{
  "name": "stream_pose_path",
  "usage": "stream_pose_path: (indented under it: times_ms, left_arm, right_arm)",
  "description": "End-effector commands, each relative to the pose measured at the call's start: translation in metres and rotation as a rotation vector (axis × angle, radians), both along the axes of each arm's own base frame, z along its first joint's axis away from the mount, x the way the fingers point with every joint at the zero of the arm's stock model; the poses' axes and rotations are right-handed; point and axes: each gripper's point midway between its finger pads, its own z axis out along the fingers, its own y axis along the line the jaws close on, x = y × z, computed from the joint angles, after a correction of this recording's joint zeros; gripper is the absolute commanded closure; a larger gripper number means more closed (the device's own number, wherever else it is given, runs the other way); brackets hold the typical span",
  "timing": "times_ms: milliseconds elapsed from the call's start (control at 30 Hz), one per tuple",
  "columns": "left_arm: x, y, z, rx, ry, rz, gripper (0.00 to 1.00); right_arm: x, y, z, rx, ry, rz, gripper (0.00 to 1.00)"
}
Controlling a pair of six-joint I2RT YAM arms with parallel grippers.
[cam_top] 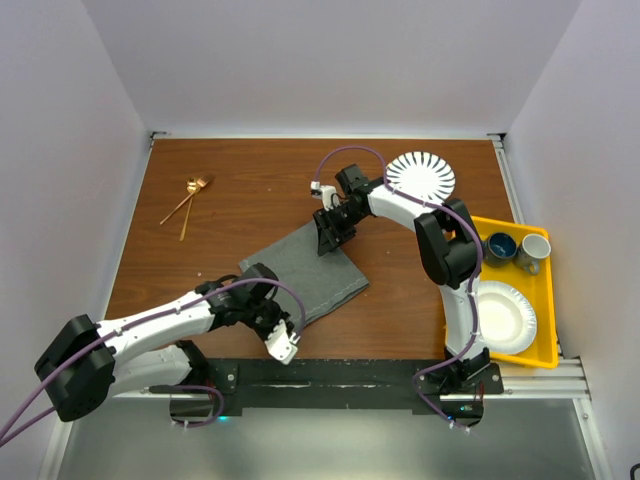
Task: Fold the napkin into a case and place the utensils inside
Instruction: Pick up the top corner of the square folded napkin from the center of the board.
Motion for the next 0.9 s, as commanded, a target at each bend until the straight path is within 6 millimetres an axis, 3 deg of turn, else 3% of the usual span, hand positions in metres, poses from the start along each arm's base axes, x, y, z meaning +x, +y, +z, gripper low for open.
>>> stream_pose_path:
  times_ms: [0, 67, 200, 467, 567, 700, 867]
  left_arm:
    - [0.002, -0.008, 0.005, -0.038, -0.003, -0.001, 0.89]
    - [-0.001, -0.007, 0.005, -0.032, 0.009, -0.008, 0.91]
    - [-0.017, 0.001, 0.002, -0.001, 0.055, -0.065, 0.70]
    - [-0.009, -0.006, 0.000, 0.013, 0.092, -0.008, 0.67]
    - [-0.006, -0.007, -0.003, 0.018, 0.086, 0.000, 0.71]
    - [-0.003, -0.010, -0.001, 0.012, 0.084, 0.009, 0.90]
    - [0.000, -0.015, 0.009, -0.027, 0.074, 0.031, 1.00]
  right_arm:
    - [0.003, 0.002, 0.011, 0.018, -0.027, -0.005, 0.50]
    - [0.003, 0.001, 0.011, 0.017, -0.025, -0.003, 0.50]
    - [0.001, 0.001, 0.009, 0.014, -0.020, 0.001, 0.50]
    - [0.000, 0.002, 0.010, 0.021, -0.016, 0.000, 0.50]
    - [0.000, 0.002, 0.008, 0.021, -0.011, 0.000, 0.50]
    - [-0.001, 0.002, 0.010, 0.025, -0.013, 0.005, 0.50]
    - [-0.003, 0.002, 0.011, 0.029, -0.008, 0.004, 0.50]
